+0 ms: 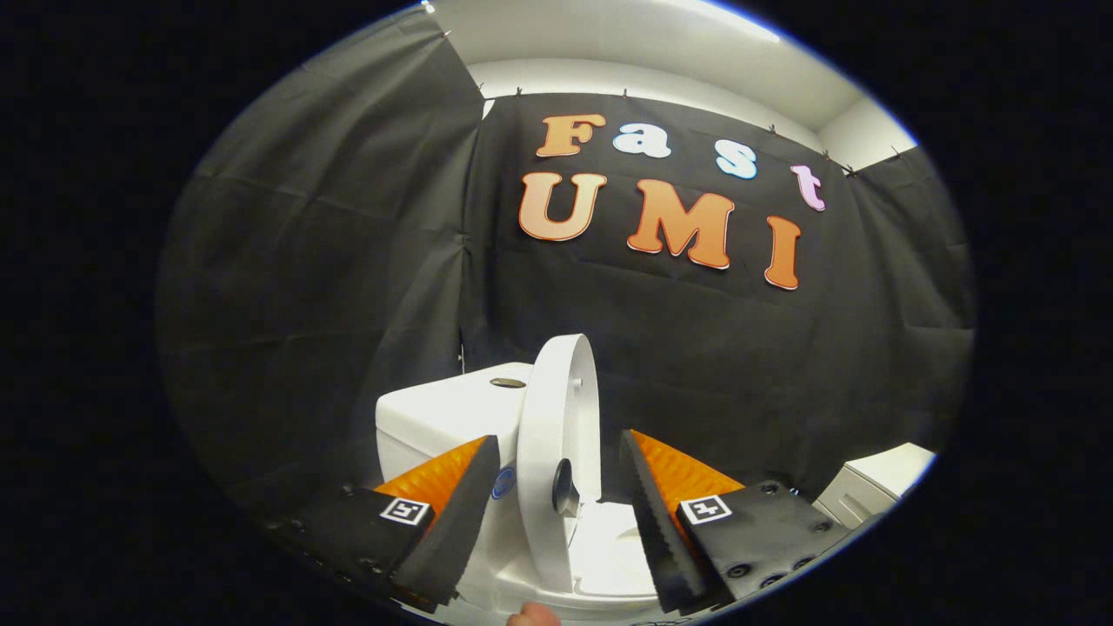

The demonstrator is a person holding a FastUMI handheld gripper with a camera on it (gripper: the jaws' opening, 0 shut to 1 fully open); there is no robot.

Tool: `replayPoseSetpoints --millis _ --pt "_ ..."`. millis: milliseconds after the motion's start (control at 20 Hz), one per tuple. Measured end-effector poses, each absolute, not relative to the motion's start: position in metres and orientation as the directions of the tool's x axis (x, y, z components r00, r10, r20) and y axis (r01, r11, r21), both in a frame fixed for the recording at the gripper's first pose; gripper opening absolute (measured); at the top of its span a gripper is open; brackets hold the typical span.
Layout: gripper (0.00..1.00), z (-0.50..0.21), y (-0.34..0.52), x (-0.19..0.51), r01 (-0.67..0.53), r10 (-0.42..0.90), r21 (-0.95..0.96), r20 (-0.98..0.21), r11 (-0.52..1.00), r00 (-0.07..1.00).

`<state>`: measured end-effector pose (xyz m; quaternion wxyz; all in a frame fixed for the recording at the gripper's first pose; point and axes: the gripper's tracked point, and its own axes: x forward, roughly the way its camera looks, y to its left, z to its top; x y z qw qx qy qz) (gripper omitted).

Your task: Open the toilet lid.

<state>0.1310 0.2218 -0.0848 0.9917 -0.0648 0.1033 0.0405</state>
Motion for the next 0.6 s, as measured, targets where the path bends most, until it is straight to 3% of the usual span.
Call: replayPoseSetpoints --millis 250,600 --pt "0.98 -0.034 0.194 0.124 -0.084 0.075 -0.083 -0.106 0.993 0.992" --pt "0.98 0.018 0.12 0.121 -0.039 0.039 0.005 -0.029 0.999 0.999"
